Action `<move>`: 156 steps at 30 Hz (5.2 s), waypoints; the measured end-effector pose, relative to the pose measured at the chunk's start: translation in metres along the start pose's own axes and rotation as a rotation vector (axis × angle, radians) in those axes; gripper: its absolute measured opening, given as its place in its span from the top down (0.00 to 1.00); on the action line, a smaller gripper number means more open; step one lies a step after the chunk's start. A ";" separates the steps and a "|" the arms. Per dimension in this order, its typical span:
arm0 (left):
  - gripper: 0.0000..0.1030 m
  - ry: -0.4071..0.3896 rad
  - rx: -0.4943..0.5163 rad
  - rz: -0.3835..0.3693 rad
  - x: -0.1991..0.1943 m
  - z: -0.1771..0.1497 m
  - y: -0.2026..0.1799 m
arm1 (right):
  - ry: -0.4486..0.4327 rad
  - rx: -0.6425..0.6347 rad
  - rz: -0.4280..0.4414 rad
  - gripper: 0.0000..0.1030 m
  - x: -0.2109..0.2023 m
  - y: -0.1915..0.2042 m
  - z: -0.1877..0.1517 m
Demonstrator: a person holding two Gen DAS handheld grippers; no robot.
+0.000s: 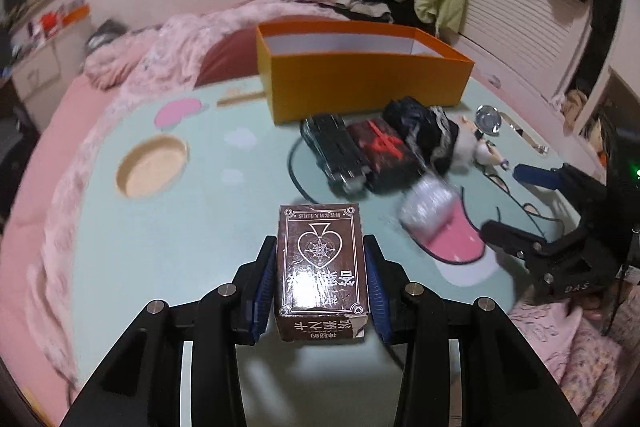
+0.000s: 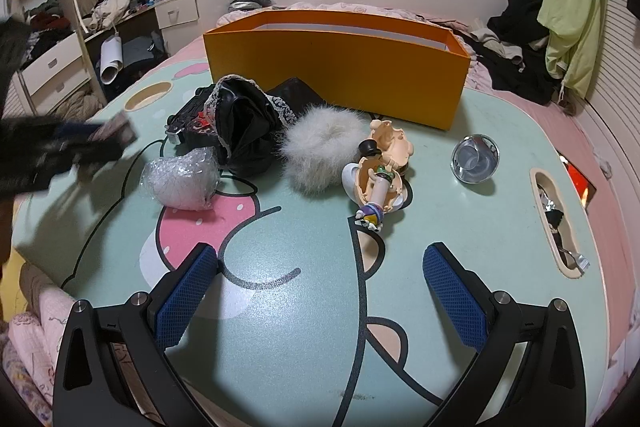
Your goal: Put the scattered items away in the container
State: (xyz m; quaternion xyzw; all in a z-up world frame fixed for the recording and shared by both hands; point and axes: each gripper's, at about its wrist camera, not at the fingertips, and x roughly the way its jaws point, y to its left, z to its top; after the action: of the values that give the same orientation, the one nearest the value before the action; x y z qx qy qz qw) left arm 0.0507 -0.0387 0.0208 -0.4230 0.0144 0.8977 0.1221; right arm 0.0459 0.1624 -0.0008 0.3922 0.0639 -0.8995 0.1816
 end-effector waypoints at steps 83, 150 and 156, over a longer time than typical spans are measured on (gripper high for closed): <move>0.62 -0.224 0.036 -0.009 -0.004 0.146 -0.015 | -0.200 0.144 0.044 0.68 -0.038 -0.021 0.122; 0.00 -0.009 -0.081 0.178 0.018 -0.010 -0.001 | 0.069 0.036 -0.064 0.00 0.005 0.003 0.006; 0.00 -0.011 -0.080 0.178 0.017 -0.010 -0.002 | 0.055 0.036 -0.062 0.00 0.004 0.001 0.007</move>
State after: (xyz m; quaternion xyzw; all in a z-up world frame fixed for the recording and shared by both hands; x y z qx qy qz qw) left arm 0.0483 -0.0342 0.0010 -0.4196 0.0154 0.9072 0.0252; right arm 0.0393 0.1585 0.0009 0.4180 0.0646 -0.8945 0.1446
